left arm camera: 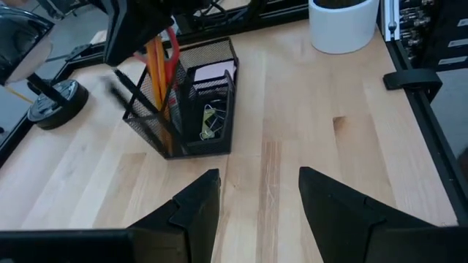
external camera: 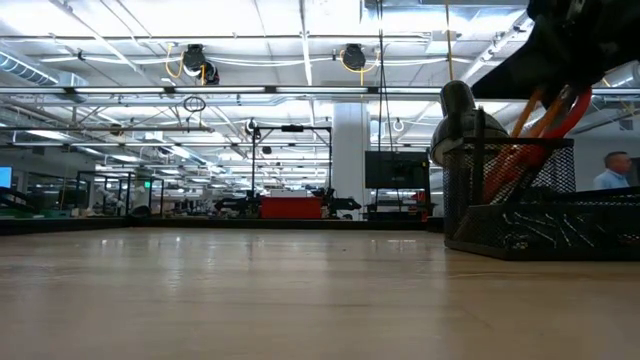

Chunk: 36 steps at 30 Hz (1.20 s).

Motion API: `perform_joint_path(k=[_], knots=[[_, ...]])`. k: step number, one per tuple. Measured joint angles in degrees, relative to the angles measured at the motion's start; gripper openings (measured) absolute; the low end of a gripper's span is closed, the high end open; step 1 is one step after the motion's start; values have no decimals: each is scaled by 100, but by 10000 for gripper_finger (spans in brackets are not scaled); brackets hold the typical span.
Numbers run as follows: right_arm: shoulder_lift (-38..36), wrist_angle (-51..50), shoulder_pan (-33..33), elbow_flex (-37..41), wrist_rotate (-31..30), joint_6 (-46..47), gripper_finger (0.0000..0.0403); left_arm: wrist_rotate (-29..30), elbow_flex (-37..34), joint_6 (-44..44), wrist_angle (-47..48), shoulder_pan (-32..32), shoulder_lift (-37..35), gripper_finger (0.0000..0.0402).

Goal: Pick and place office supplies into organizer
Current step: Put the yellow pencil into the black desk organizer, then adjust the black desk organizer

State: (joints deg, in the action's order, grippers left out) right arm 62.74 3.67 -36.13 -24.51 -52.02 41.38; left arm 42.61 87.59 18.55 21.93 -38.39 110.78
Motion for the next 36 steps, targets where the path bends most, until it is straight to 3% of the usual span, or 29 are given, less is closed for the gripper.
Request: perform_joint_path(k=[5,11,17,22,25,29,34,36], knots=[[-58,785,-3,6,37,-868,23,0,0,-2,-24,0,0,193],[-449,1763,3,-4,403,-2151,75,-136,0,25,-235,22,30,193],[-1068,1763,5,-16,377,-2779,139,-407,0,23,-372,113,232,193],[-1551,1637,1,-117,491,-3197,161,-935,0,-458,-1401,298,597,193],[-1658,1053,-77,-487,846,-3382,149,-1374,-1,-1012,-2277,428,919,193],[-1611,7,-312,-1077,862,-3561,103,-1551,-1,-1464,-3184,599,1323,180],[-1635,-1277,-543,-1606,865,-3313,16,-1727,-2,-1249,-3778,934,1779,133],[-1649,-1629,-613,-1705,863,-3130,8,-1692,-2,-1114,-3833,1065,1889,105]])
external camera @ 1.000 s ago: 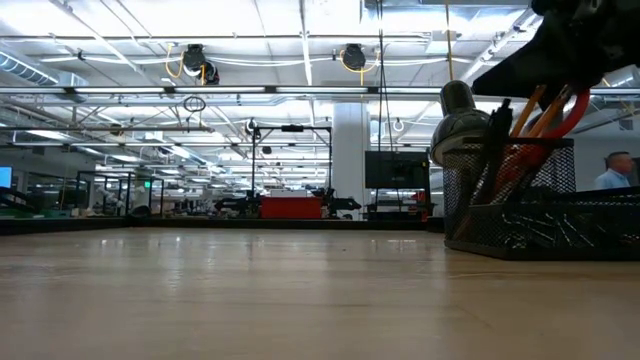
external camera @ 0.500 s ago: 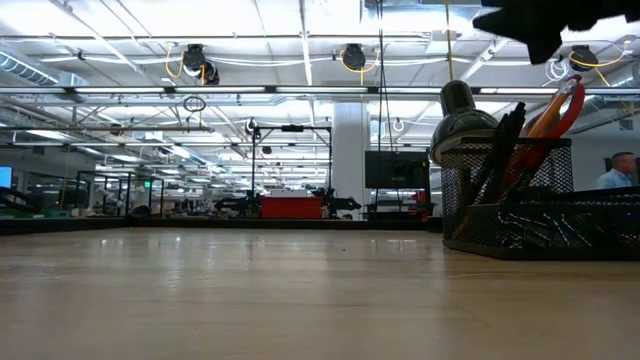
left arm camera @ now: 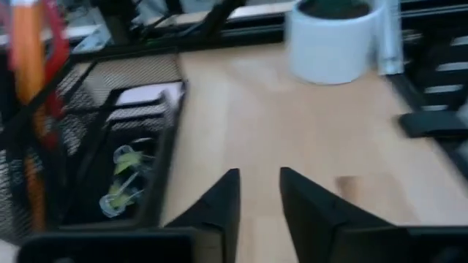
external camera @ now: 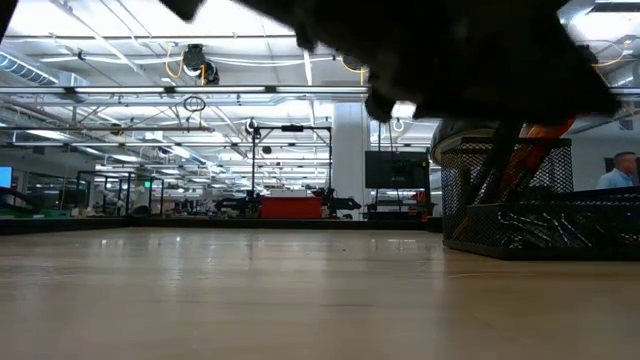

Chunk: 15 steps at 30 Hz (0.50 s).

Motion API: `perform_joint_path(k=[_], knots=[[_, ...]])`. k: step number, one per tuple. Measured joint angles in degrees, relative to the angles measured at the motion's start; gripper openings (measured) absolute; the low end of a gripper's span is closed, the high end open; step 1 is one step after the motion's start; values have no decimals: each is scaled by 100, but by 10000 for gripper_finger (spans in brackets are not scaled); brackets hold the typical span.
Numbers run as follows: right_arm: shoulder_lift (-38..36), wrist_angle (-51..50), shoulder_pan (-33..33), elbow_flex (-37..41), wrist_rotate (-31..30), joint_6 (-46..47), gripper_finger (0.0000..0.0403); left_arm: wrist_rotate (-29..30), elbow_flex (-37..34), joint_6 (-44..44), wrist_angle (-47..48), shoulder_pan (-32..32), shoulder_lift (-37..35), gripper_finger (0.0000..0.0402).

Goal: Pick and place office supplies into organizer
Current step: Adjust the black desk organizer

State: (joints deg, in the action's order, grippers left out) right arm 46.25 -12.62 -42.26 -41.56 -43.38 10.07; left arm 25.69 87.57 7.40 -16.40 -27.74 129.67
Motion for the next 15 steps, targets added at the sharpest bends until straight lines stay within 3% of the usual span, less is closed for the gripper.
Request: perform_joint_path(k=[3,7,11,15], knots=[[-11,-336,-57,-17,5,299,5,24,0,-151,22,143,65,63],[-9,-599,-150,-17,5,512,5,-18,0,-1020,181,183,65,27],[-11,-611,-250,-17,6,574,20,-25,6,-1439,296,177,65,27],[-12,-599,-289,-17,6,576,39,-34,7,-1488,616,310,65,57]])
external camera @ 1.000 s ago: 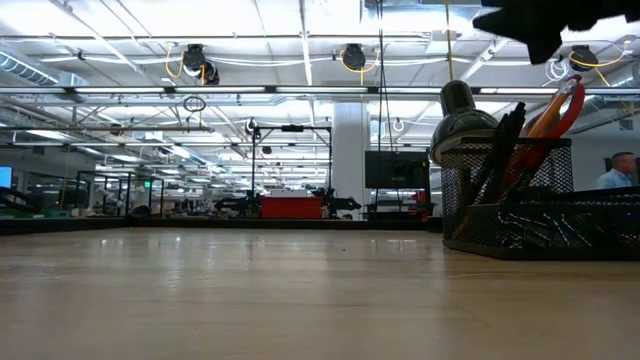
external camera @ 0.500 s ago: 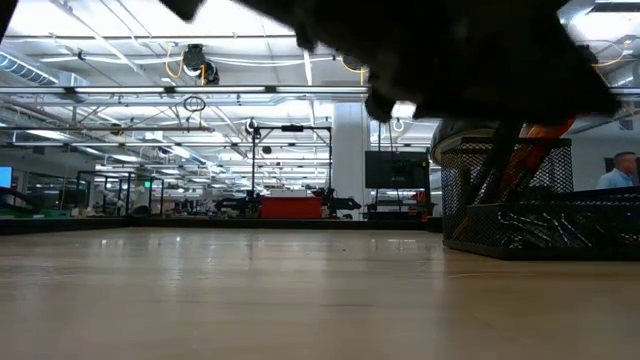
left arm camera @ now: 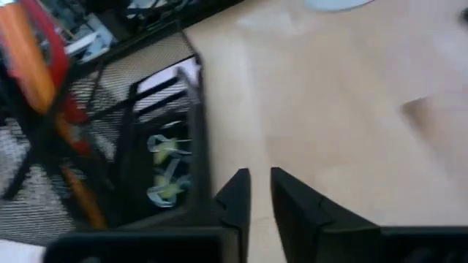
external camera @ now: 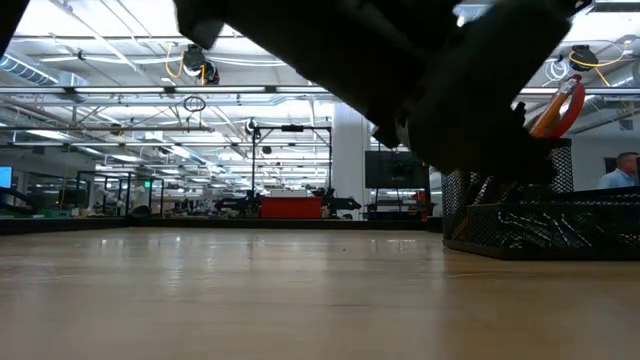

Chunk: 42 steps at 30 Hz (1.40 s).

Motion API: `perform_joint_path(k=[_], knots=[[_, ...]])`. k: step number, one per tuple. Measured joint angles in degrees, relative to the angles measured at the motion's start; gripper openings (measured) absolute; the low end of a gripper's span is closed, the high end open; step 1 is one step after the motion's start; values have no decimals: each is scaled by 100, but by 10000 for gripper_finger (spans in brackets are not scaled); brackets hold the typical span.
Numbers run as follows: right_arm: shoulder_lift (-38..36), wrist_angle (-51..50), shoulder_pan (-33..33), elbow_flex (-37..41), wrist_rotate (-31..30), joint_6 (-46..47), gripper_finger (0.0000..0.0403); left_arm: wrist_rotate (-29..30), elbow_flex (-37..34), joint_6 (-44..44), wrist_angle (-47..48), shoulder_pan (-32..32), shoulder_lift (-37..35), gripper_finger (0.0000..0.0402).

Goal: Pick and place office supplies into organizer
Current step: Adjust the black desk organizer

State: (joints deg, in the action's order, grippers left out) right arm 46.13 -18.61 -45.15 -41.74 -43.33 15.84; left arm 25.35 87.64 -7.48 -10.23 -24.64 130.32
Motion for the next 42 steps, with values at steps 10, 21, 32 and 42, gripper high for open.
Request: perform_joint_path(k=[10,21,32,42], knots=[[0,33,4,0,-5,-2,89,-432,0,-1025,176,330,-4,164],[0,32,29,0,-40,-44,94,-715,0,-1307,243,686,-4,172],[0,28,96,0,-36,-44,95,-799,15,-847,813,910,-31,137],[0,24,96,0,-33,-44,95,-550,33,-547,1353,905,-44,134]])
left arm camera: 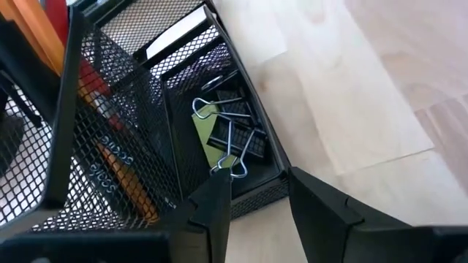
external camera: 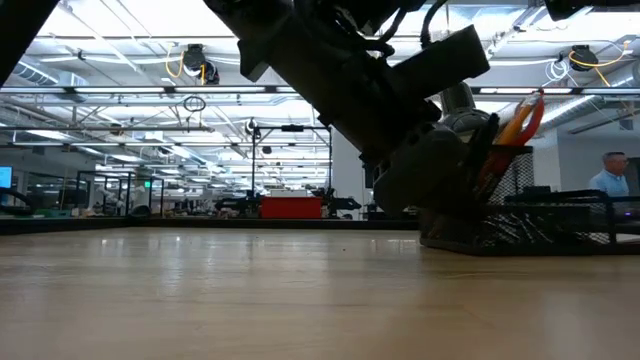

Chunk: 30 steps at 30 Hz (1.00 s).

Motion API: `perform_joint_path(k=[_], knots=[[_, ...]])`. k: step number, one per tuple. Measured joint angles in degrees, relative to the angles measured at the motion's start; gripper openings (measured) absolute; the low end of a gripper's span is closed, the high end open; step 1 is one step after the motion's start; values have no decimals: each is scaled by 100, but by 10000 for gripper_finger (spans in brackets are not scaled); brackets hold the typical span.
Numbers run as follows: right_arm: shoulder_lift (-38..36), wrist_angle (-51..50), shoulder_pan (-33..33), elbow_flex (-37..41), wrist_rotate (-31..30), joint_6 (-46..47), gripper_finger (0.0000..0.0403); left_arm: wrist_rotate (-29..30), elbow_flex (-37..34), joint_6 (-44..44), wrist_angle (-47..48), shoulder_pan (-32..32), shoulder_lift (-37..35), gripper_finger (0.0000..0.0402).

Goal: Pick and place office supplies into organizer
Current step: Adjust the black desk organizer

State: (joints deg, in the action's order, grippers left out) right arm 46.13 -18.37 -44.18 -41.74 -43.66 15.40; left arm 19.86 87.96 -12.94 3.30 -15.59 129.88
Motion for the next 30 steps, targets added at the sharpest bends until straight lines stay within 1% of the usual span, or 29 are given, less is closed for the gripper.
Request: perform_joint_path(k=[4,7,10,13,18,24,30], knots=[[0,-2,0,0,2,0,95,144,0,336,213,4,-4,134],[0,-7,0,0,2,0,94,258,0,415,455,4,-9,134],[0,-8,0,0,4,0,95,289,0,351,640,4,-3,134],[0,-17,0,0,4,32,95,251,-10,59,754,6,4,133],[0,-28,0,0,4,39,95,236,-17,-233,620,-9,-18,133],[2,-35,0,2,4,38,94,231,-37,-306,517,-13,-103,133],[2,-39,0,100,4,24,94,379,-58,-679,29,-65,-128,133]])
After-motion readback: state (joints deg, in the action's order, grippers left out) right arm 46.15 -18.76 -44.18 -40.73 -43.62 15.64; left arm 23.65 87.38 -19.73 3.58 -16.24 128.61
